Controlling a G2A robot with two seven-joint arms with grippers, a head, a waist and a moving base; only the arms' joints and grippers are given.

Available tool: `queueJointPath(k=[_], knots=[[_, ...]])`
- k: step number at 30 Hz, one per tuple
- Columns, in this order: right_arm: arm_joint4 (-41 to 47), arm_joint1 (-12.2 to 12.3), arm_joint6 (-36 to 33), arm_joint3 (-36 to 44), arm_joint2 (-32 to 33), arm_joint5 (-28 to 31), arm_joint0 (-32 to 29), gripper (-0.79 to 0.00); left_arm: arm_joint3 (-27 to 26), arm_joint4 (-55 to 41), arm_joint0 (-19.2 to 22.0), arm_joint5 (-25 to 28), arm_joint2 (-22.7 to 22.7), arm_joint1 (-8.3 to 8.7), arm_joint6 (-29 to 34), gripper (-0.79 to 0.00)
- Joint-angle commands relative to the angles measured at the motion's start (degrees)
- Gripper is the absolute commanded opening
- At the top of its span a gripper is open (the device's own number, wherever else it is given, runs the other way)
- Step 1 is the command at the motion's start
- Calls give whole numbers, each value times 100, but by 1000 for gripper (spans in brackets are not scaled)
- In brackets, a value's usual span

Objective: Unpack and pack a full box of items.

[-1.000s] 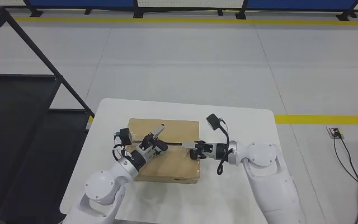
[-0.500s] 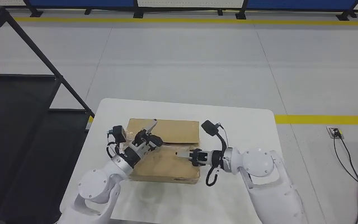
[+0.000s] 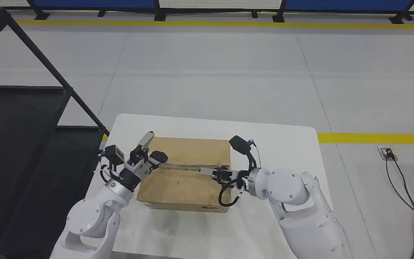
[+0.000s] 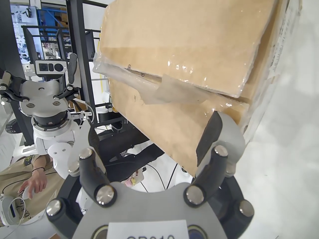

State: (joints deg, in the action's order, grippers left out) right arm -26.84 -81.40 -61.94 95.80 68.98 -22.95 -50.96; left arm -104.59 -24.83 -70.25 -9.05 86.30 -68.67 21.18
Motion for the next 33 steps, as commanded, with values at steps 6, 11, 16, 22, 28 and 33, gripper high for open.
queueJointPath(k=[6,11,16,22,28,33], knots=[[87,10,301,10,-11,-191,64,0,-73,-72,-13,51,36,2,13,0],[-21,18,416,-55,-92,-491,179,0,-89,-138,-21,92,31,0,30,0],[-266,11,614,-108,-278,-891,321,-142,-94,-184,-45,123,52,3,73,0],[-476,20,601,-33,-457,-1184,358,-486,-86,-232,-64,131,91,9,101,0],[-639,50,605,190,-535,-1369,233,-548,-81,-226,-67,127,93,14,138,0],[-729,80,609,384,-541,-1463,90,-517,-91,-212,-77,152,85,18,162,0]])
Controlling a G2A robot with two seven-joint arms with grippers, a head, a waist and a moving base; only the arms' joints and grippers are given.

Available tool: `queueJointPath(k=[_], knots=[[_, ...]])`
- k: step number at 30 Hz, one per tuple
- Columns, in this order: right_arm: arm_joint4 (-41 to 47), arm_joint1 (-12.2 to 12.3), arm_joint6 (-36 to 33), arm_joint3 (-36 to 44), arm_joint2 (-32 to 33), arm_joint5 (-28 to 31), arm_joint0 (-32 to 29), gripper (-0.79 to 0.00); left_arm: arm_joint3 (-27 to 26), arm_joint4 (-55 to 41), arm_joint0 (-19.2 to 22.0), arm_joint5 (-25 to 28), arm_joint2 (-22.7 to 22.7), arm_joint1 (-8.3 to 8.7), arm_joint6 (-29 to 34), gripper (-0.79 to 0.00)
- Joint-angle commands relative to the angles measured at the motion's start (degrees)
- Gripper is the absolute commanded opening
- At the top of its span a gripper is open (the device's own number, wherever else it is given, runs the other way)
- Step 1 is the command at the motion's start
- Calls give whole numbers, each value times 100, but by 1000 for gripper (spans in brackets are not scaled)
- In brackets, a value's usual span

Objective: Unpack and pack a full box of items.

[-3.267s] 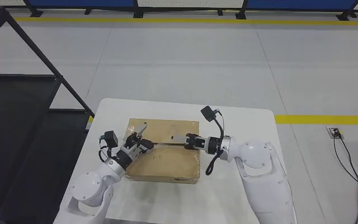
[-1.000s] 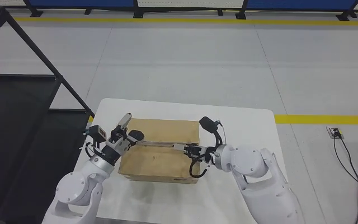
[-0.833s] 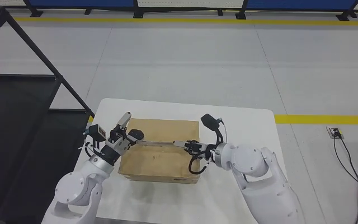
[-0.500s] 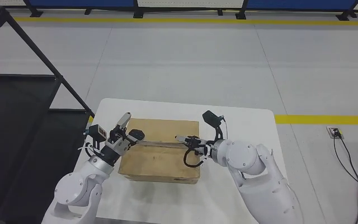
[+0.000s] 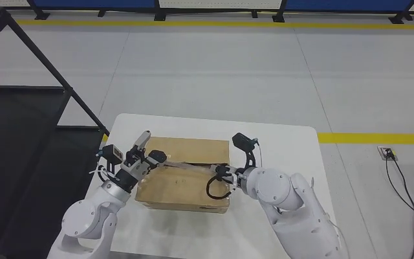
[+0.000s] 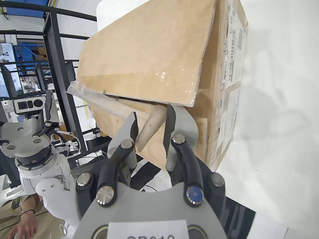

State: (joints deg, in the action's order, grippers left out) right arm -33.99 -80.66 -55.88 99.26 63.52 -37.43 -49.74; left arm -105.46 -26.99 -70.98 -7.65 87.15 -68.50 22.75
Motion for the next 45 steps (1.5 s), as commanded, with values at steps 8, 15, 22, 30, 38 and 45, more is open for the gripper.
queueJointPath(k=[8,15,22,30,38,45], knots=[[-82,34,187,204,26,-107,-171,-502,-54,18,-67,41,25,9,19,0],[0,37,356,160,32,-80,-189,-560,-98,9,-135,68,94,20,33,0],[-47,47,567,307,4,-35,-277,-785,-110,-28,-141,81,200,31,20,0],[-363,86,787,569,-108,486,-373,-785,24,-129,-85,90,409,46,-78,0],[-588,92,1357,743,-187,1110,-476,-785,220,-320,-19,81,650,57,-233,0],[-936,93,1843,741,-306,1723,-474,-785,392,-426,94,41,805,64,-430,0]])
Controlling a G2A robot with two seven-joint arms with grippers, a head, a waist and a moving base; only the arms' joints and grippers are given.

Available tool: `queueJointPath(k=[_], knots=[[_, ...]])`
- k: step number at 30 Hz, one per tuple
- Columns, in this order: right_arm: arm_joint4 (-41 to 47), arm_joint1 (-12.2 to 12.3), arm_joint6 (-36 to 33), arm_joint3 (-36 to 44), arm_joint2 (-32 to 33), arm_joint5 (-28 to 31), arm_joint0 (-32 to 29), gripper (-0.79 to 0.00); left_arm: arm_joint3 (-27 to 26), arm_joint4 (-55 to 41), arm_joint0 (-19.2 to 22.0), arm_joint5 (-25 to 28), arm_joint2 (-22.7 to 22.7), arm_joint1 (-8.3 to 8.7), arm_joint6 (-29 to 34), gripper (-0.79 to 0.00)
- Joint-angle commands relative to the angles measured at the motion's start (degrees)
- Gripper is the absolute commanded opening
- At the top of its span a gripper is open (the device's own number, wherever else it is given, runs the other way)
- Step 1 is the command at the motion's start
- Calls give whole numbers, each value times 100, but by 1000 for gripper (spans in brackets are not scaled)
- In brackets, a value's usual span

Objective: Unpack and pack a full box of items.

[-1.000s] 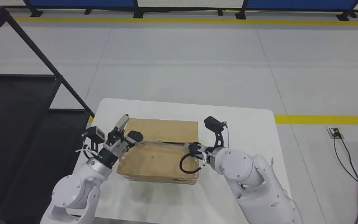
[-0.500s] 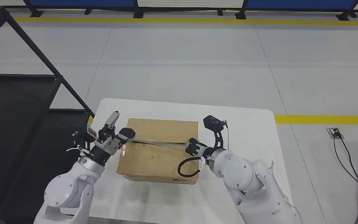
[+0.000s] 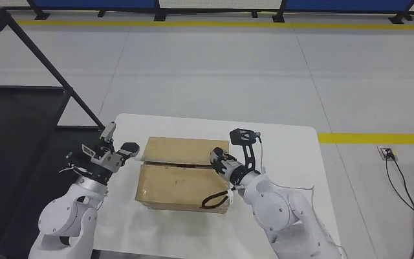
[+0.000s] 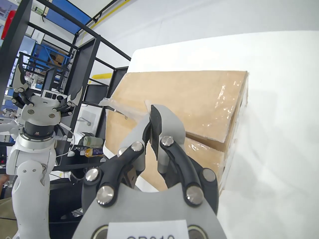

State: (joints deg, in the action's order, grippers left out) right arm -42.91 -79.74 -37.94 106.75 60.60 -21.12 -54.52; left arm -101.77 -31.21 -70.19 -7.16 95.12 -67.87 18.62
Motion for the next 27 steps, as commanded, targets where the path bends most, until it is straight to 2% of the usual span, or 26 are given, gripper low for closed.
queueJointPath(k=[1,8,14,21,27], knots=[[-88,1,100,-24,-29,185,4,-785,48,-17,33,-21,16,1,-36,0],[-385,10,298,-122,-88,748,33,-785,239,-4,156,-62,20,8,-91,0],[-350,45,606,-83,102,1293,-170,-785,446,129,270,-156,-28,23,-55,0],[-294,61,619,-169,234,1509,-214,-785,751,458,508,-283,-320,42,289,0],[-218,66,590,-256,315,1615,-202,-785,916,566,616,-267,-508,36,334,0]])
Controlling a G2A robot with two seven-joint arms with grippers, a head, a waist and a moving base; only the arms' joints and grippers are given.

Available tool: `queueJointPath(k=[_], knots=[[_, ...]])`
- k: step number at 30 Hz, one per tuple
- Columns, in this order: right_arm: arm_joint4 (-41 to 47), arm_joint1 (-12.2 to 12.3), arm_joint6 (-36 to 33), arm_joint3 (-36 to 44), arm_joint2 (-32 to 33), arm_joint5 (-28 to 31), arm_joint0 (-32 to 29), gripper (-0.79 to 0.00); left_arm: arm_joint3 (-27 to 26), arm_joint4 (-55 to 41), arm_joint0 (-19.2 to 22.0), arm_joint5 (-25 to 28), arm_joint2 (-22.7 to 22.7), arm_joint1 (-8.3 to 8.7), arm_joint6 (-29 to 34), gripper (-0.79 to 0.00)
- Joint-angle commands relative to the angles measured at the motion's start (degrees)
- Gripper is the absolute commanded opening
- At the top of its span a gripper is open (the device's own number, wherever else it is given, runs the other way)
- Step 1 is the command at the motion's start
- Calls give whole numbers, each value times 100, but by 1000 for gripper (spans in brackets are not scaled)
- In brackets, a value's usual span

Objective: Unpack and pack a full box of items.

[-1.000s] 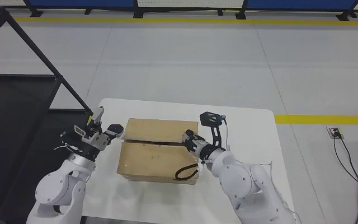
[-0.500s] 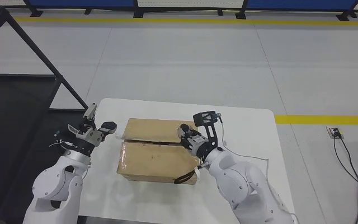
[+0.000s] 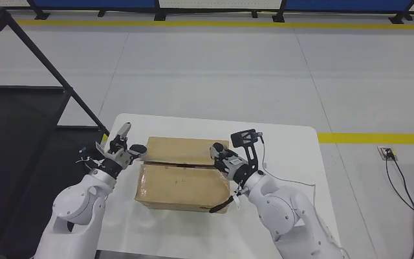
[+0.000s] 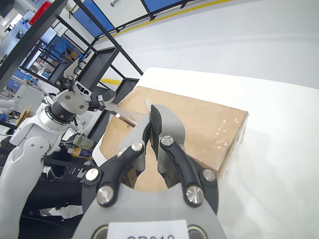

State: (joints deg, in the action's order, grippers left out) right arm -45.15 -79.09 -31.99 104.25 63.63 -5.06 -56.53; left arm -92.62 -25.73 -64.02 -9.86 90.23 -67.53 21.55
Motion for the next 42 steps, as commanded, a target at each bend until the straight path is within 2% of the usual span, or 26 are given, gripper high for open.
queueJointPath(k=[1,8,18,26,33,42], knots=[[13,3,-19,-16,25,20,-2,-785,-9,26,-10,14,-25,5,91,0],[145,13,-200,-148,145,36,44,-785,-171,-10,-219,57,98,42,394,0],[283,5,-407,-488,176,-78,200,-785,-318,55,-350,54,49,58,423,0],[378,39,-511,-428,289,56,40,-785,-389,315,-348,31,-112,77,600,0],[323,68,-613,-347,325,114,-60,-785,-438,210,-253,55,-166,63,424,0],[278,86,-635,-293,311,164,-99,-785,-725,16,-227,-39,146,110,608,0]])
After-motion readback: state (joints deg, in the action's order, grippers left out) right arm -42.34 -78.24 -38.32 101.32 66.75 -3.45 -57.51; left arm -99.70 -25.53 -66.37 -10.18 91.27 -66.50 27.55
